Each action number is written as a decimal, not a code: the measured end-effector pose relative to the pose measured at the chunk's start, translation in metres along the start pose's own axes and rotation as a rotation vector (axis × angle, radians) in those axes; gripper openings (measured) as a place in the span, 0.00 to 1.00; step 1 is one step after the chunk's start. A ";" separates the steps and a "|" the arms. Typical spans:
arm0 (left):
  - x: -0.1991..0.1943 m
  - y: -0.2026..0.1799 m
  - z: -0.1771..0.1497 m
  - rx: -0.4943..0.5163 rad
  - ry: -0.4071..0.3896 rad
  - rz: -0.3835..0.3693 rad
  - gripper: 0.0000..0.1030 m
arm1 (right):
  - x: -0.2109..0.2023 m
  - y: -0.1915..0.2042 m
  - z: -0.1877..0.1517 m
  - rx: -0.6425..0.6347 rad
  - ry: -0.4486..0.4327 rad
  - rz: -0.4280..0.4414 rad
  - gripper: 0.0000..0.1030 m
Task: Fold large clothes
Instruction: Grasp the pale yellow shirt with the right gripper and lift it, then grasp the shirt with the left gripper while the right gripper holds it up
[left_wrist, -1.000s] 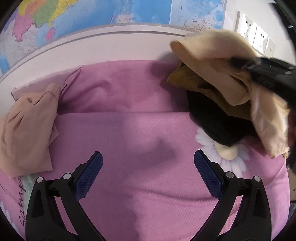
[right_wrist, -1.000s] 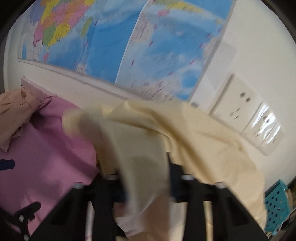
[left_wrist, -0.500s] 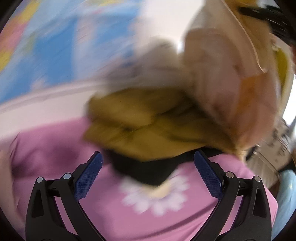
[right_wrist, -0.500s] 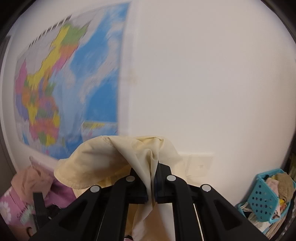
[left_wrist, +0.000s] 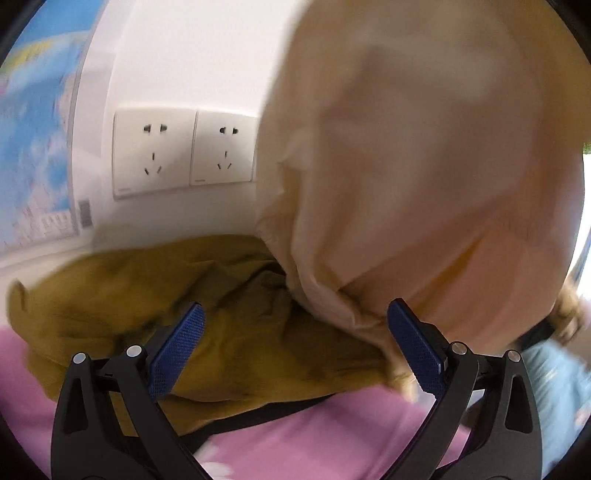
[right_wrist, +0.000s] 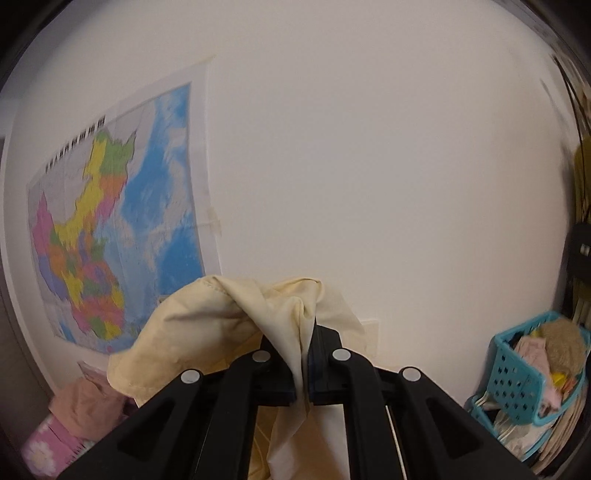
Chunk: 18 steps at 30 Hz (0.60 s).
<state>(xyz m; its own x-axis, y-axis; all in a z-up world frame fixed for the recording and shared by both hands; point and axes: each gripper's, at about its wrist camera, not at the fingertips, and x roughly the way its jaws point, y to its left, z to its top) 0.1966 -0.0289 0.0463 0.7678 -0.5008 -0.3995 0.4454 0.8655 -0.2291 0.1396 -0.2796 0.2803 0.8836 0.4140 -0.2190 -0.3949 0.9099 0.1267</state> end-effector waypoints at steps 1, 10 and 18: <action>-0.001 -0.001 0.001 0.010 -0.022 0.005 0.95 | -0.004 -0.003 0.002 -0.010 -0.005 -0.010 0.04; 0.053 -0.020 0.027 0.092 0.072 -0.008 0.42 | -0.033 -0.025 0.017 -0.008 -0.038 -0.031 0.04; -0.002 -0.039 0.088 0.126 -0.054 0.013 0.03 | -0.117 -0.060 0.057 0.029 -0.146 -0.141 0.04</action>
<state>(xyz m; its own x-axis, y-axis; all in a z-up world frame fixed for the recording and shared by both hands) 0.2182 -0.0616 0.1336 0.7961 -0.4921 -0.3521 0.4870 0.8665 -0.1098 0.0740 -0.3837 0.3531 0.9576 0.2722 -0.0943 -0.2589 0.9567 0.1330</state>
